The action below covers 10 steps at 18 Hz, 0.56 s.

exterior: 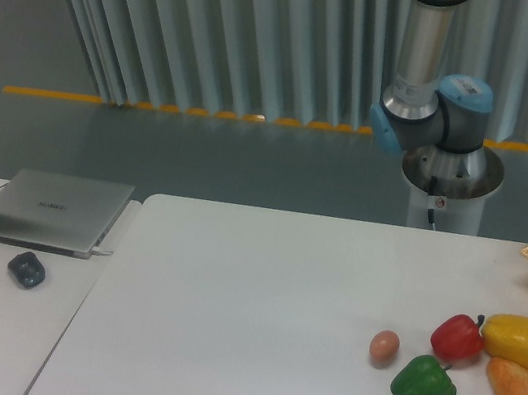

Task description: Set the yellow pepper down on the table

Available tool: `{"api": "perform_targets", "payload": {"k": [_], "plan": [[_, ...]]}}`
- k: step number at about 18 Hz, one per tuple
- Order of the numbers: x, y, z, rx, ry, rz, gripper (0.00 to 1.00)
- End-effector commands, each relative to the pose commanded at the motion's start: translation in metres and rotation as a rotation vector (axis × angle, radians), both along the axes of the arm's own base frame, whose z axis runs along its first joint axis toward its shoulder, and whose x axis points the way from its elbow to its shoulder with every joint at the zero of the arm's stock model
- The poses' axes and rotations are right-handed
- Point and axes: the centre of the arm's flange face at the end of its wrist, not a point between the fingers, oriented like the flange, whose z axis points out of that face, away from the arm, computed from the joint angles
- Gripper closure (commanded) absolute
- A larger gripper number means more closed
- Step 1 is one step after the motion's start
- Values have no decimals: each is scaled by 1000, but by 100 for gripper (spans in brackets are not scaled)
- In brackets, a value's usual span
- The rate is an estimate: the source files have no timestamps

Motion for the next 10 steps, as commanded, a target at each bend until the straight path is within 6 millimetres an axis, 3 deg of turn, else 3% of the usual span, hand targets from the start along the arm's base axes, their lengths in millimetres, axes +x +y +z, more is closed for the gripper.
{"api": "perform_targets", "payload": {"k": [10], "plan": [[0, -1, -4, -1, -6, 0, 0]]}}
